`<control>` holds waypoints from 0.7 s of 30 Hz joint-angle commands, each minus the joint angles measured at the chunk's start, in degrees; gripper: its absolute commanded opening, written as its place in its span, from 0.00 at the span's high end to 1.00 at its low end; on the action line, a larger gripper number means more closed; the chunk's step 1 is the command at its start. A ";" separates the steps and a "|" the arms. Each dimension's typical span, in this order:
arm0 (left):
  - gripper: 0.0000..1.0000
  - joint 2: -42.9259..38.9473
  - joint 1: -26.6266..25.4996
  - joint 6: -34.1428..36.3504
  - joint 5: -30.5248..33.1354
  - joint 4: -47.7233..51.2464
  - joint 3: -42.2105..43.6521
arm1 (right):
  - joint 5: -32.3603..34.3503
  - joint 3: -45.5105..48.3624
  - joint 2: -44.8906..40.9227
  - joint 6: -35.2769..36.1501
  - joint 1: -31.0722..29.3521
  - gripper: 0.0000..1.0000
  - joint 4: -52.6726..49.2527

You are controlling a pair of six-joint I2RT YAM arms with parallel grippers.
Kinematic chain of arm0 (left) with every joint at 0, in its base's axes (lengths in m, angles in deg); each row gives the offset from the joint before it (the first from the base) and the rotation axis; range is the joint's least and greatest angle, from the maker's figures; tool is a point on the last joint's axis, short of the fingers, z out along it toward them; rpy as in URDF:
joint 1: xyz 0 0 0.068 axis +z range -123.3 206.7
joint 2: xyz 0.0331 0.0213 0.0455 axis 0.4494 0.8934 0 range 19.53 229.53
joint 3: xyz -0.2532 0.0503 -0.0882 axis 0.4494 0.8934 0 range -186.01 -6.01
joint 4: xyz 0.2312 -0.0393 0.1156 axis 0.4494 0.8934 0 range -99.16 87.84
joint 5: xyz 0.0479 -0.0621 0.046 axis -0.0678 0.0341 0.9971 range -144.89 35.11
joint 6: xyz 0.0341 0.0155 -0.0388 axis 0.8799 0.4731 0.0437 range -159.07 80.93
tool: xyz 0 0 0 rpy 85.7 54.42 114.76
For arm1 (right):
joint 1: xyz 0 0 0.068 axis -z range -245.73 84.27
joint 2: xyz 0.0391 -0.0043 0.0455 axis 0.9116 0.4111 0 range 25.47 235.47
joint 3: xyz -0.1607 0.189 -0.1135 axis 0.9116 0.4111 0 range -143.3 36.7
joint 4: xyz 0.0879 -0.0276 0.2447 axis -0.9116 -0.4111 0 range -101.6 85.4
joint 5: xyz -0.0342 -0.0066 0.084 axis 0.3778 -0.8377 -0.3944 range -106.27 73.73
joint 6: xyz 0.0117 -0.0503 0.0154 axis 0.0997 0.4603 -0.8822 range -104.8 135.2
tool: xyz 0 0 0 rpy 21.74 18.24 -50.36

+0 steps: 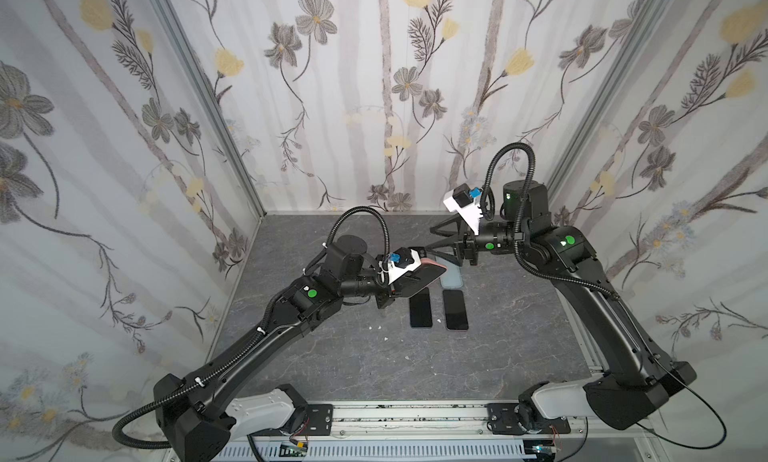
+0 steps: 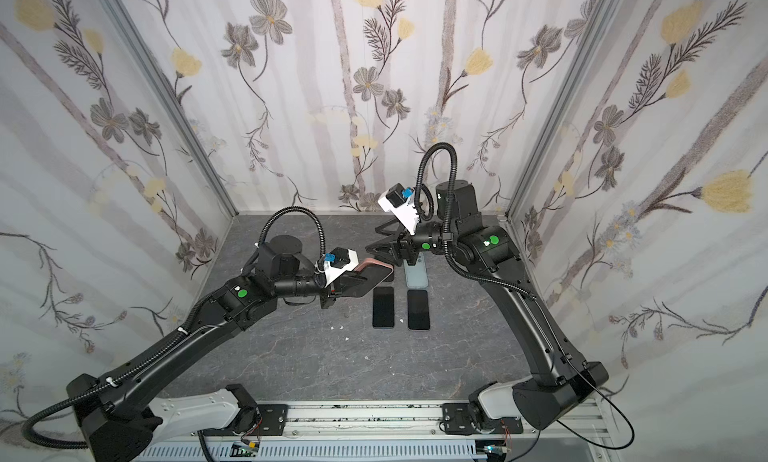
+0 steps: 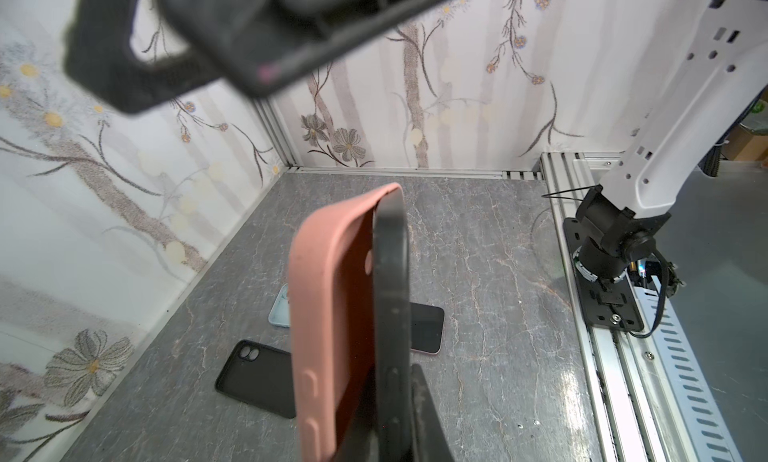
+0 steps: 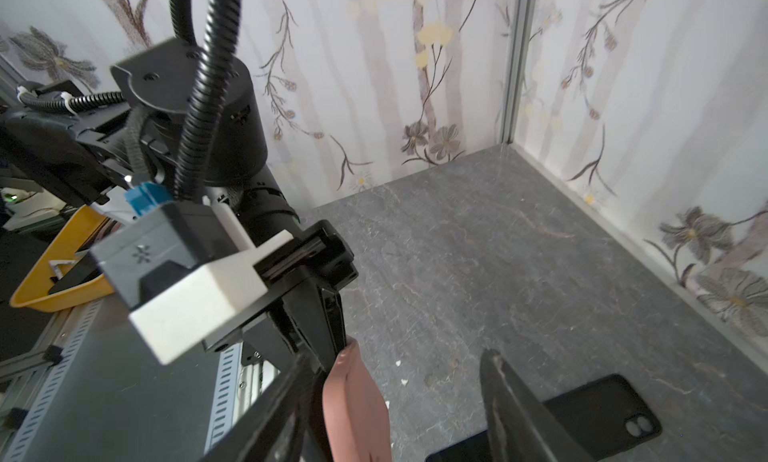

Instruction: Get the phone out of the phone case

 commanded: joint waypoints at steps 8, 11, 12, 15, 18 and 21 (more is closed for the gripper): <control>1.00 -0.57 -0.36 2.74 1.31 -1.37 -0.50 | -1.85 -1.03 3.07 5.56 -1.71 0.37 -7.63; 1.00 -0.68 -0.45 2.61 1.20 -1.38 -0.40 | -0.40 -1.02 3.17 5.44 -1.72 0.38 -7.73; 1.00 -0.62 -0.41 2.62 1.20 -1.38 -0.40 | 0.58 -1.01 3.13 5.08 -1.69 0.39 -7.52; 1.00 -0.69 -0.45 2.79 1.03 -1.38 -0.37 | 3.78 -0.81 3.13 2.87 -1.51 0.39 -6.36; 1.00 -0.52 -0.51 2.92 0.76 -1.38 -0.54 | 3.57 -0.70 3.42 1.69 -1.11 0.38 -5.80; 1.00 -0.51 -0.57 3.06 0.58 -1.38 -0.50 | 4.16 -0.49 3.67 1.49 -0.99 0.38 -5.97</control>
